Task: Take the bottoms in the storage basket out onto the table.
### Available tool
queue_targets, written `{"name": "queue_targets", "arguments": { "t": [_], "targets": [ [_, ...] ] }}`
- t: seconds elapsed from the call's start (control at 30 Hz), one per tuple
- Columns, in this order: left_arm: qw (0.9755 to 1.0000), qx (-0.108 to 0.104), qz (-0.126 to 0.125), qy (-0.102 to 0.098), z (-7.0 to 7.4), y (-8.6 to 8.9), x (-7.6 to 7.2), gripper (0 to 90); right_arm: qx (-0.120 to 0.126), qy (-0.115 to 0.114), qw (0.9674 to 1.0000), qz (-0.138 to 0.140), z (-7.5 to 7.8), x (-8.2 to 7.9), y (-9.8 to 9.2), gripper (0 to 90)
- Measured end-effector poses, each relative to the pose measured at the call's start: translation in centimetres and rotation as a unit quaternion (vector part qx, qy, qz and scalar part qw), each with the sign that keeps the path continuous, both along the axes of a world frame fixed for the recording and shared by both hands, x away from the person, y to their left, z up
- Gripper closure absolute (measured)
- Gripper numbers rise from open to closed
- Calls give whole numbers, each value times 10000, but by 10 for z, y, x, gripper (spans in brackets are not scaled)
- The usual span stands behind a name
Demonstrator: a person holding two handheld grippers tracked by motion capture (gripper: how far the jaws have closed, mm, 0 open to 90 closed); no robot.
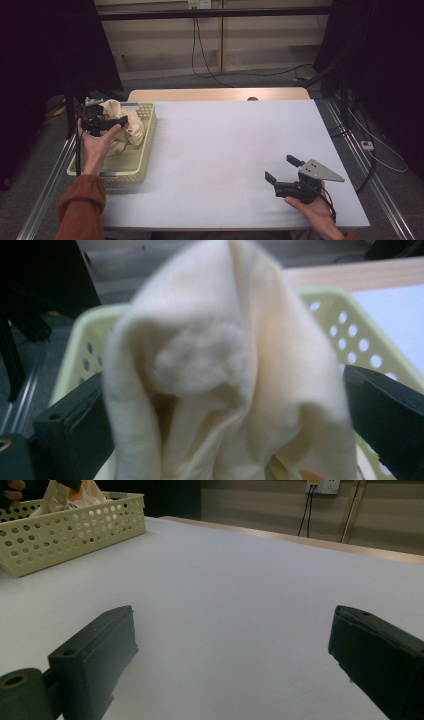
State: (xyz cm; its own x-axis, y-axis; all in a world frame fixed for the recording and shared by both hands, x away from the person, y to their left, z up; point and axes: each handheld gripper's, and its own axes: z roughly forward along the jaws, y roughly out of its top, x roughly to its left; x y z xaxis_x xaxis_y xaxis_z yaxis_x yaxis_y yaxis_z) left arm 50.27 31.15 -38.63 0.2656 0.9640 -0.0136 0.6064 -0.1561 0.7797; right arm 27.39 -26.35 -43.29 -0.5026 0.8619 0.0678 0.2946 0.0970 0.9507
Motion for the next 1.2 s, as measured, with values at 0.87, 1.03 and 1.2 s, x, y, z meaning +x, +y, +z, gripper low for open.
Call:
{"name": "queue_targets", "arguments": {
  "t": [0.87,1.03,1.2],
  "targets": [
    [9931,352,-8,1118,-22,6,5,395,5,-4,10000,0,0,-1,0,51],
    [9919,271,-70,1240,-25,9,5,449,12,21,10000,0,0,-1,1,51],
    [9906,381,-60,1313,-24,6,4,512,-2,21,10000,12,0,-1,0,52]
  ]
}}
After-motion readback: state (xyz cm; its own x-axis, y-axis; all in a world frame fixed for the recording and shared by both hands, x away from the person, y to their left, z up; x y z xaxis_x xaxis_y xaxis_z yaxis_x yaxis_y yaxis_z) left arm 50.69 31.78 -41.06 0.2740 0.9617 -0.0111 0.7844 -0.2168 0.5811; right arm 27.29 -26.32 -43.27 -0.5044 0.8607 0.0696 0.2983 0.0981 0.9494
